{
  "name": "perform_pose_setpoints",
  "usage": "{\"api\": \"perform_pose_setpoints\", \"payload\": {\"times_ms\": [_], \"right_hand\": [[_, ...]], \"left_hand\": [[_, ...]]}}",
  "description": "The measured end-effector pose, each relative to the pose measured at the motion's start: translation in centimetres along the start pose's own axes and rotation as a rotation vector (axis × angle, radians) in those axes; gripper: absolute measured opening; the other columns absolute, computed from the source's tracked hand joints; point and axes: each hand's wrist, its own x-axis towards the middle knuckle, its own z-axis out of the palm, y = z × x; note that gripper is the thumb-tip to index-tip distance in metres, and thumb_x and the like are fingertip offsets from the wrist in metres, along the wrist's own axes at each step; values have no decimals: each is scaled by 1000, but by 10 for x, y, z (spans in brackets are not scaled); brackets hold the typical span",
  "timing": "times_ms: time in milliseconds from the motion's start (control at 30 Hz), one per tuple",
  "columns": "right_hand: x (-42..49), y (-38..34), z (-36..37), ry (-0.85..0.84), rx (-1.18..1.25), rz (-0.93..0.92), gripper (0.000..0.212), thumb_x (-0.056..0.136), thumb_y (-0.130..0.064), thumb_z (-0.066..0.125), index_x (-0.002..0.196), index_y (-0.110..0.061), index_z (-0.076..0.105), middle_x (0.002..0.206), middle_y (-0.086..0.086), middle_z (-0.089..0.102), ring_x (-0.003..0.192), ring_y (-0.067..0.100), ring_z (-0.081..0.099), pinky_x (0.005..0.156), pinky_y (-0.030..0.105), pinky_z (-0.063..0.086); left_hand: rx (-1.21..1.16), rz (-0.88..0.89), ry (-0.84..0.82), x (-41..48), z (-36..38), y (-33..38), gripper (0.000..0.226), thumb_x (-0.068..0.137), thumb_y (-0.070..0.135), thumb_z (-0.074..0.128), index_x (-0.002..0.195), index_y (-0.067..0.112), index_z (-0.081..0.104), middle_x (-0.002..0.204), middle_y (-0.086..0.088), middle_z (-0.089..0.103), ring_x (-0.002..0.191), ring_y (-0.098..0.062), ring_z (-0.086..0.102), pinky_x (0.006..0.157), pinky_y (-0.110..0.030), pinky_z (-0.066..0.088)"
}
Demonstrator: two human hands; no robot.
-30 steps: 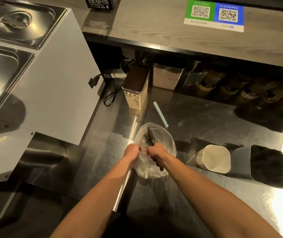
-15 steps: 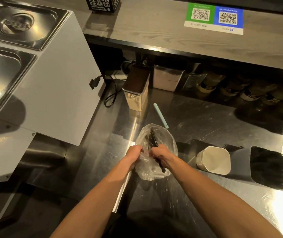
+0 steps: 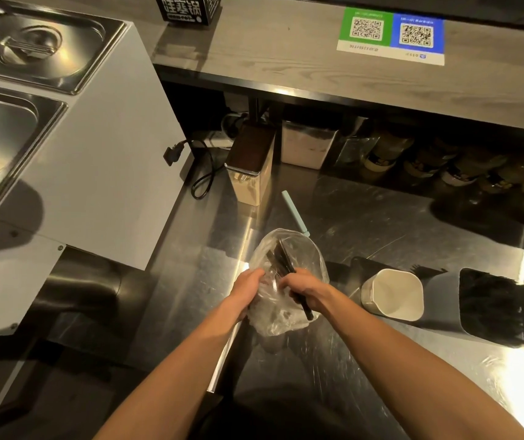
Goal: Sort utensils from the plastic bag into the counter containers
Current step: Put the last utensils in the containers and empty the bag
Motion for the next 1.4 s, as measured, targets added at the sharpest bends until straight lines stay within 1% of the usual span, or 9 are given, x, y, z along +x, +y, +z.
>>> {"api": "perform_pose_setpoints", "payload": {"times_ms": [233, 400, 500, 633, 733, 867, 1033, 1167, 1400], "right_hand": [[-9, 5, -9, -109, 150, 28, 11, 85, -6, 72, 93, -6, 66, 52, -1, 60, 41, 8, 56, 45, 22, 47], [-11, 4, -23, -184, 150, 19, 14, 87, -17, 73, 77, -8, 68, 55, -1, 49, 46, 8, 42, 47, 19, 42], [-14, 2, -26, -186, 149, -5, 27, 91, -19, 69, 64, -13, 66, 57, 0, 45, 46, 8, 38, 42, 18, 37], [-16, -3, -24, -145, 124, -54, 33, 91, -31, 69, 62, -19, 59, 58, -4, 49, 45, 5, 37, 43, 17, 33], [-18, -7, -23, -136, 83, -79, 32, 94, -42, 65, 71, -19, 63, 59, -7, 52, 48, 5, 36, 48, 19, 32], [-13, -5, -25, -100, 81, -59, 46, 92, -57, 61, 94, -12, 71, 64, -8, 61, 51, 6, 36, 49, 20, 34], [-10, -4, -28, -76, 14, -94, 41, 92, -47, 66, 106, -9, 70, 100, 3, 74, 51, 6, 40, 50, 20, 38], [-7, -4, -30, -10, -70, -129, 25, 92, -26, 69, 105, -5, 67, 63, -3, 63, 48, 7, 41, 47, 20, 38], [1, -2, -24, 57, -101, -191, 25, 82, -20, 81, 100, -11, 66, 76, 4, 62, 52, 8, 47, 49, 21, 42]], "left_hand": [[36, -15, 29, 3, -2, -9, 13, 88, 15, 60, 90, 7, 69, 80, -8, 69, 71, -20, 65, 60, -26, 48], [101, 41, 109, 8, -4, -15, 27, 87, 16, 59, 113, 12, 65, 101, -11, 71, 91, -25, 69, 80, -40, 57], [110, 82, 98, 2, -3, -11, 26, 92, 16, 55, 116, 12, 65, 101, -9, 70, 91, -22, 67, 71, -31, 51], [60, 96, -42, -4, -2, -5, 35, 88, 43, 64, 110, 16, 70, 102, -7, 74, 92, -20, 70, 77, -29, 53], [95, 108, -90, -2, -3, -9, 62, 68, 67, 76, 116, 30, 67, 104, 4, 75, 97, -15, 72, 88, -35, 57], [123, 122, -60, 5, -3, -11, 52, 68, 49, 84, 112, 26, 68, 99, 3, 77, 93, -18, 74, 91, -45, 59], [123, 99, 10, 5, -3, -10, 37, 80, 31, 80, 113, 21, 68, 101, -3, 75, 93, -21, 72, 91, -45, 59], [155, 77, 16, 4, 1, -8, 35, 85, 29, 77, 116, 18, 65, 105, -4, 72, 95, -21, 69, 92, -41, 57], [164, 78, 1, 3, 5, -4, 47, 80, 47, 80, 114, 19, 67, 104, -4, 73, 96, -22, 70, 90, -39, 59]]}}
